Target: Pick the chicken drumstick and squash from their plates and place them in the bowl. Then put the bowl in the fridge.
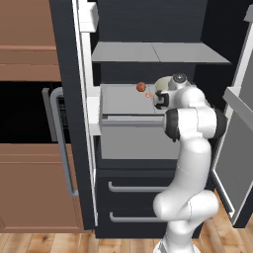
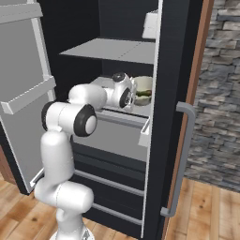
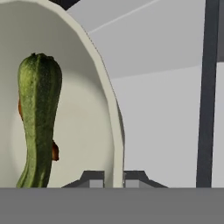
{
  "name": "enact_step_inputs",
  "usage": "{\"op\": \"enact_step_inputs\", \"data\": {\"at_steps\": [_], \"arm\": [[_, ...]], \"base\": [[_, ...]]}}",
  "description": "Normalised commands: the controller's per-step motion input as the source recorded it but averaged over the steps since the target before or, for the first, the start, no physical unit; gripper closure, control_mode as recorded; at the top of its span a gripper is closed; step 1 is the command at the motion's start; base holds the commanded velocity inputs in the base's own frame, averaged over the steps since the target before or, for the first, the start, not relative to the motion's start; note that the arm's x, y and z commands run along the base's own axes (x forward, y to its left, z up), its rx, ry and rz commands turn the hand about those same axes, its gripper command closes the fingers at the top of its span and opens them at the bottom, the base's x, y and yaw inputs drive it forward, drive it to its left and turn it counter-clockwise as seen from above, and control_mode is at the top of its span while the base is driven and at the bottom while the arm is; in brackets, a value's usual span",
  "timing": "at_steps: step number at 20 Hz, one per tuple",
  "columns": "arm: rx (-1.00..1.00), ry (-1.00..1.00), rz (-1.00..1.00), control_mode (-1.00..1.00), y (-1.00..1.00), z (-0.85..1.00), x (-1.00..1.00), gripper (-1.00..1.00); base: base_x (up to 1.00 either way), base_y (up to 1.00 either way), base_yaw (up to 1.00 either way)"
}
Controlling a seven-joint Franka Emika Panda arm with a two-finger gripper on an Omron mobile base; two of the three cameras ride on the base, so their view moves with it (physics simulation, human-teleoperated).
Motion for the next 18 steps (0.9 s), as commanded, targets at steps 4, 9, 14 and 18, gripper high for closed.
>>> {"op": "enact_step_inputs", "data": {"at_steps": [4,9,14,18], "arm": [[0.01,0.01,0.00,-1.00,-0.06,-0.09,0.08,1.00],[0.02,0.00,0.00,-1.00,-0.03,-0.15,0.05,1.00],[0.03,0.00,0.00,-1.00,-0.02,-0.14,0.12,1.00],[0.03,0.00,0.00,-1.00,-0.01,-0.10,0.04,-1.00]], "base": [[0.00,0.00,0.00],[0.00,0.00,0.00],[0.00,0.00,0.00],[0.00,0.00,0.00]]}}
